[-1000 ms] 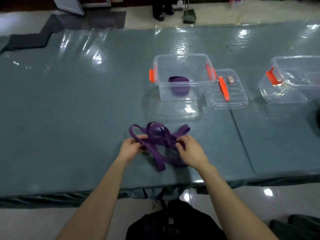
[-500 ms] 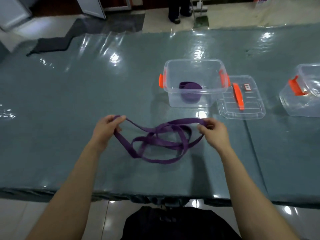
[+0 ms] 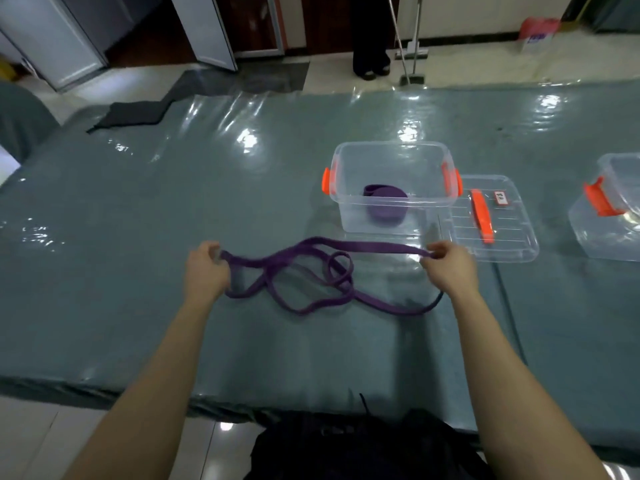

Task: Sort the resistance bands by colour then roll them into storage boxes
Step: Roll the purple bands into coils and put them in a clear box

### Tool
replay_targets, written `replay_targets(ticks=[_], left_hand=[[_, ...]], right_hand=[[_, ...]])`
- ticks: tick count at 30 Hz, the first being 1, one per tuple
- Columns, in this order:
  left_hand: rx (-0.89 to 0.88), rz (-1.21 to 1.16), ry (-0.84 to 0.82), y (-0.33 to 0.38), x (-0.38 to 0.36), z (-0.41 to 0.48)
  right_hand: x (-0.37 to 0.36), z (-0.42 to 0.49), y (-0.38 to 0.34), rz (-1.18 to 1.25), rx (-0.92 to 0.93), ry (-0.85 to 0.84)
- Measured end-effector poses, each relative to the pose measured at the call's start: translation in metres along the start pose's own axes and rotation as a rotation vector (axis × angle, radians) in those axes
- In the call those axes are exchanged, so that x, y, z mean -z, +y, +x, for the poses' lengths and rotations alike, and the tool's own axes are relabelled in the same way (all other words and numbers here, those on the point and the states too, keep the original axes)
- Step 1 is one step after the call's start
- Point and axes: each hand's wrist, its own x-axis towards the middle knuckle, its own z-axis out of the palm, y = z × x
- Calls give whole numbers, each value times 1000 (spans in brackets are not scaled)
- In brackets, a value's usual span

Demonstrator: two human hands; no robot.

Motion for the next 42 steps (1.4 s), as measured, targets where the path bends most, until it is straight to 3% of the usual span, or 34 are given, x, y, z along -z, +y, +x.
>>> replay_targets(ticks=[3, 5, 7, 10, 12, 15, 17, 20, 23, 25, 27, 28, 32, 34, 37, 39, 42], left_hand=[[-129, 96, -200, 5, -48, -44], [-249, 184, -351, 3, -78, -67], [-416, 367, -400, 0, -106, -82], [-564, 497, -371, 2, -126, -100], [-607, 460, -363, 0, -125, -104], [-642, 499, -418, -17, -114, -103], [-618, 438, -418, -28, -102, -103], [-345, -30, -443, -27, -74, -109], [-96, -310, -215, -38, -58, -102], [12, -373, -41, -57, -53, -87], [11, -263, -6, -72, -50, -78], [-60, -165, -30, -75, -51, -78], [-655, 343, -238, -58, -76, -94], [-732, 482, -359, -49, -91, -99], [-588, 153, -427, -36, -87, -98], [-444, -145, -342, -13, -62, -85], [-290, -561, -226, 41, 3, -51]], right_hand=[[-9, -8, 24, -201, -130, 1], [-16, -24, 30, -295, -16, 106], [-28, -38, 29, -278, 182, 149], [-59, -57, 24, -276, 307, -143], [-81, -64, 33, -427, 348, -308], [-99, -60, 50, -515, 408, -229], [-99, -53, 49, -522, 377, -178], [-100, -51, 35, -560, 299, -169], [-112, -57, 25, -473, 311, -149], [-123, -64, 18, -423, 358, -158], [-132, -71, 11, -448, 414, -248], [-137, -73, 9, -492, 442, -283], [-146, -70, 17, -564, 442, -207], [-144, -67, 22, -588, 464, -184], [-130, -64, 18, -574, 423, -253], [-108, -63, 5, -451, 390, -267], [-60, -58, -30, -212, 412, -108]])
